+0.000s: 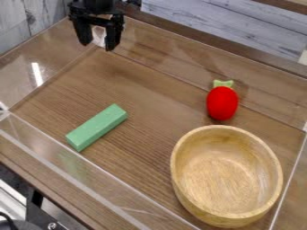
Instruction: Move the red object to the right side of the table
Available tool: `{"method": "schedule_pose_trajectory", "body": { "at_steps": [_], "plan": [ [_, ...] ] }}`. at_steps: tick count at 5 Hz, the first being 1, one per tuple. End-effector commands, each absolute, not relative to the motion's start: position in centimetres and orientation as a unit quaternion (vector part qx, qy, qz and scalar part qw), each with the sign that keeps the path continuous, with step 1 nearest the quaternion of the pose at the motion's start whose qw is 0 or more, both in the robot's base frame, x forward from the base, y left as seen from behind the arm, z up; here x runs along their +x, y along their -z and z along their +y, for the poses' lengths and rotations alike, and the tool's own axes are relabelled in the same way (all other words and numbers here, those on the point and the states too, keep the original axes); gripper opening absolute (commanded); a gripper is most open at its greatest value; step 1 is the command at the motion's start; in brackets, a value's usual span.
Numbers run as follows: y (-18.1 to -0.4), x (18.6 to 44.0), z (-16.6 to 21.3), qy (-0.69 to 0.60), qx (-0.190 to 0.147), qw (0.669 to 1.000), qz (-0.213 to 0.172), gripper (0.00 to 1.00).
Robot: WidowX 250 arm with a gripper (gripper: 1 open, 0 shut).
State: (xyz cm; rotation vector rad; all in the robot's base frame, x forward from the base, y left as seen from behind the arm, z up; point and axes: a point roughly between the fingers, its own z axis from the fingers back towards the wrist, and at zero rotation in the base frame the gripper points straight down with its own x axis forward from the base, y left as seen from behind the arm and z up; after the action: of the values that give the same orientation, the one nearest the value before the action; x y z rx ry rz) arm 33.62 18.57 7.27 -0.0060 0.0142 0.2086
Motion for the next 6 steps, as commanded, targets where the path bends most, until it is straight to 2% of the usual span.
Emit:
{"method": "schedule_pose_trajectory", "body": {
  "at_steps": [1,3,5,6],
  "plan": [
    [-8.6,33.7,19.5,-0.118,0.010,0.993,-0.023,1.00],
    [-8.5,34.6,20.2,-0.196,0.009,0.980,-0.035,1.00],
    [-9.9,37.1,19.7,-0.187,0.013,0.981,-0.041,1.00],
    [-9.5,37.0,19.1,-0.181,0.018,0.983,-0.036,1.00]
  ]
}}
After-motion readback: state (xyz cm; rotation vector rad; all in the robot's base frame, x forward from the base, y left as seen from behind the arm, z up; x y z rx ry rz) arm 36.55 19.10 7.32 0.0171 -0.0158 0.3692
